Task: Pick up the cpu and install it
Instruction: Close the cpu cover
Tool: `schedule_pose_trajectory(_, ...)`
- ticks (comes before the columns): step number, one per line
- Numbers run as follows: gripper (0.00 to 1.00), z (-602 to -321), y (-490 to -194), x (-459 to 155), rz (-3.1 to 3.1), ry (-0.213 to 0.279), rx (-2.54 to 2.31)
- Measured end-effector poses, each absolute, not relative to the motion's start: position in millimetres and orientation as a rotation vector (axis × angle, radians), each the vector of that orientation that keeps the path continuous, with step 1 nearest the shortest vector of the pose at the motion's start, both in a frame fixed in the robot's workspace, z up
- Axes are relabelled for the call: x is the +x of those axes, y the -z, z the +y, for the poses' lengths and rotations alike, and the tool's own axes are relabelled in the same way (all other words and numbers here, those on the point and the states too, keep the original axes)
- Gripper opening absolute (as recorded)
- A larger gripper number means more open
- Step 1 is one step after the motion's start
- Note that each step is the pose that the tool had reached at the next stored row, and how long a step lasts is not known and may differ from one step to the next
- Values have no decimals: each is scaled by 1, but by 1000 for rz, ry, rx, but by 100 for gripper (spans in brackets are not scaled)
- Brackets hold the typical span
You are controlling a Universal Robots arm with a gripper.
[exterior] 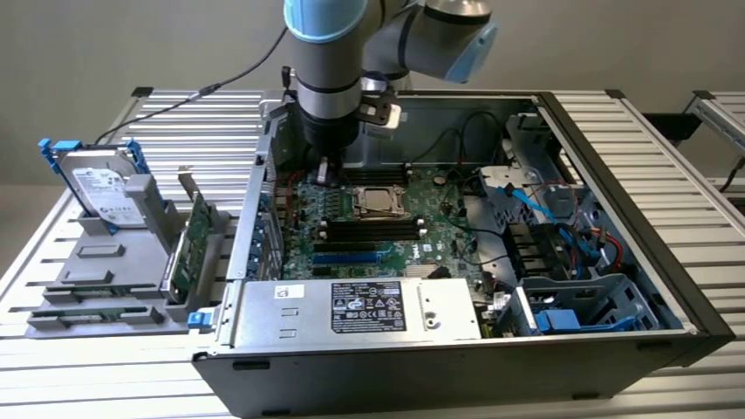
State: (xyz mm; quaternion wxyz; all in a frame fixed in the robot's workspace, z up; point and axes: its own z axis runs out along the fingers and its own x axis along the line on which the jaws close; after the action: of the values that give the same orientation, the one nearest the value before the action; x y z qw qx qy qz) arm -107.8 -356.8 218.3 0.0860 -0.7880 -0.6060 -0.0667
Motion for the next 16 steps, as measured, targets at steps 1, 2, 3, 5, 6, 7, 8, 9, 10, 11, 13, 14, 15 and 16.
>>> schedule_pose_trajectory(1, 11, -357, -218, -109, -1798, 200, -2355)
schedule_pose_trajectory(2, 11, -357, -218, -109, -1789, 201, -2362)
schedule_pose_trajectory(3, 11, -357, -218, -110, -1781, 202, -2369)
schedule_pose_trajectory(5, 11, -357, -218, -111, -1762, 204, -2384)
schedule_pose_trajectory(6, 11, -357, -218, -112, -1751, 206, -2392)
schedule_pose_trajectory(7, 11, -357, -218, -112, -1738, 207, -2403)
schedule_pose_trajectory(8, 11, -357, -218, -112, -1725, 208, -2413)
schedule_pose_trajectory(9, 11, -357, -218, -112, -1712, 210, -2423)
schedule_pose_trajectory(10, 11, -357, -218, -112, -1698, 212, -2434)
schedule_pose_trajectory(11, 11, -357, -218, -113, -1684, 213, -2444)
schedule_pose_trajectory(13, 11, -357, -217, -113, -1656, 216, -2465)
schedule_pose_trajectory(14, 11, -357, -217, -113, -1643, 218, -2474)
schedule_pose_trajectory(15, 11, -357, -217, -113, -1631, 221, -2481)
schedule_pose_trajectory(16, 11, -357, -217, -114, -1618, 224, -2487)
